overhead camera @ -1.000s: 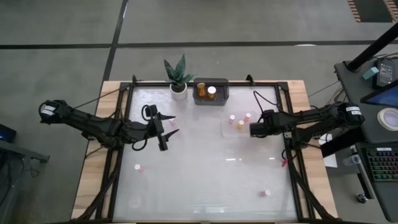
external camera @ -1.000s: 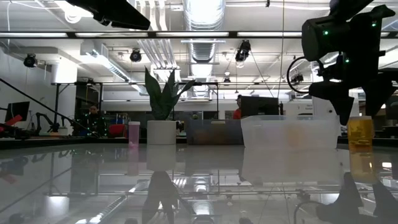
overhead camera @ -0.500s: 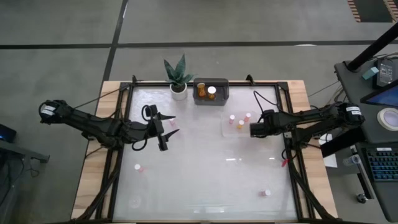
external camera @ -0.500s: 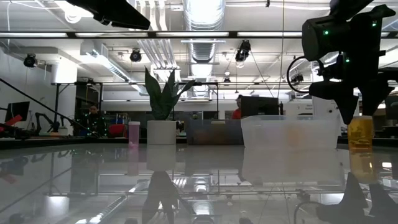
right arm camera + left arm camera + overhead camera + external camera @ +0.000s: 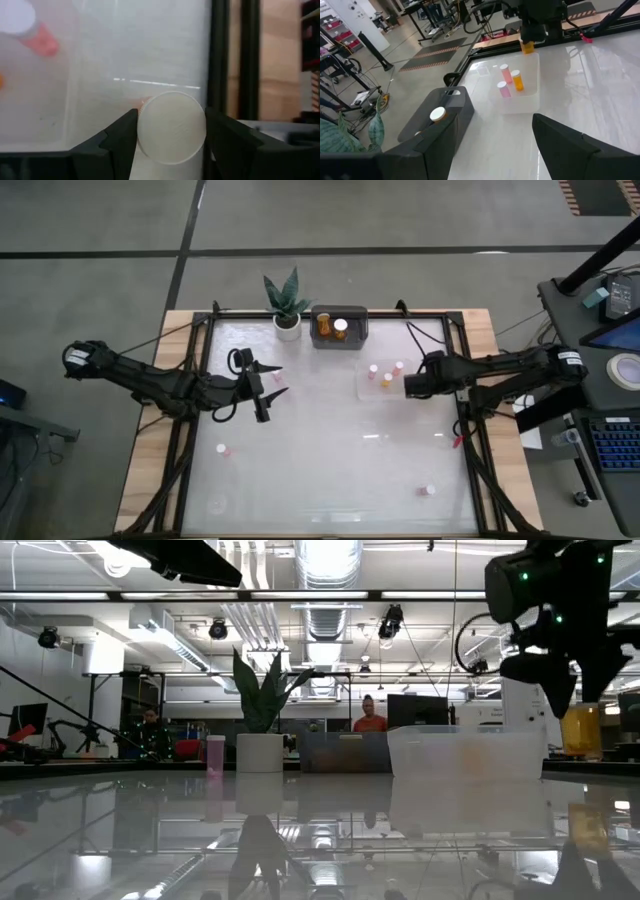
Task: Pick and place medicine bottles into bin by pill shape (circle, oval)
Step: Put the large orange pill bottle into the black bin
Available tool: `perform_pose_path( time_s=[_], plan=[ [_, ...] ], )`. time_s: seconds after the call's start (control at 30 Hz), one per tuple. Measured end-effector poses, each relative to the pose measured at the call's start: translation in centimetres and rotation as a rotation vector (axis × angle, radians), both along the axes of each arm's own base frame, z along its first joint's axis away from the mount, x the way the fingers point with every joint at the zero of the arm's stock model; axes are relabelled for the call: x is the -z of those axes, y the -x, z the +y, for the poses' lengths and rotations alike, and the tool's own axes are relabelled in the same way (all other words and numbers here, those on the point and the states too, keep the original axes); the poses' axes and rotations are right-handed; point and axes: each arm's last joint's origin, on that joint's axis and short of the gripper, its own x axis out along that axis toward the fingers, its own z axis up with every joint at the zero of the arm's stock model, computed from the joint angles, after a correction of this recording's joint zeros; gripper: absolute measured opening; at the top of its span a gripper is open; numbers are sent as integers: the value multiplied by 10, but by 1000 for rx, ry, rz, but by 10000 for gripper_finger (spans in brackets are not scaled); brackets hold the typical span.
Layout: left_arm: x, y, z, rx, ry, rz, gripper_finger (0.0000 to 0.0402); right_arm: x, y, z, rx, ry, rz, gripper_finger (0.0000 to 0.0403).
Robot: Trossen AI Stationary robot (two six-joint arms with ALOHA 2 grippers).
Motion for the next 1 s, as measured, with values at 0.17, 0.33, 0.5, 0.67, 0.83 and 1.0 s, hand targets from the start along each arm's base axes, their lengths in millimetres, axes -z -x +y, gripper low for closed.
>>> perform_pose_path(
  time_s=[0.17, 0.33, 0.5, 0.67, 0.83, 1.0],
  plan=[
    [-1, 0, 0, 0, 3, -15, 240, -28, -9, -3, -51, 61, -24, 209],
    [-2, -1, 0, 0, 4, -19, 240, -59, -24, -11, -137, 114, -101, 210],
    [-2, -1, 0, 0, 3, -18, 240, -87, -50, -22, -264, 151, -185, 210],
    [-2, -1, 0, 1, -2, -16, 240, -104, -91, -37, -439, 201, -261, 210],
    [-2, -1, 0, 1, -3, -15, 240, -108, -130, -60, -558, 192, -246, 210],
    [-2, -1, 0, 2, -4, -15, 240, -102, -158, -90, -596, 177, -170, 210]
  ],
)
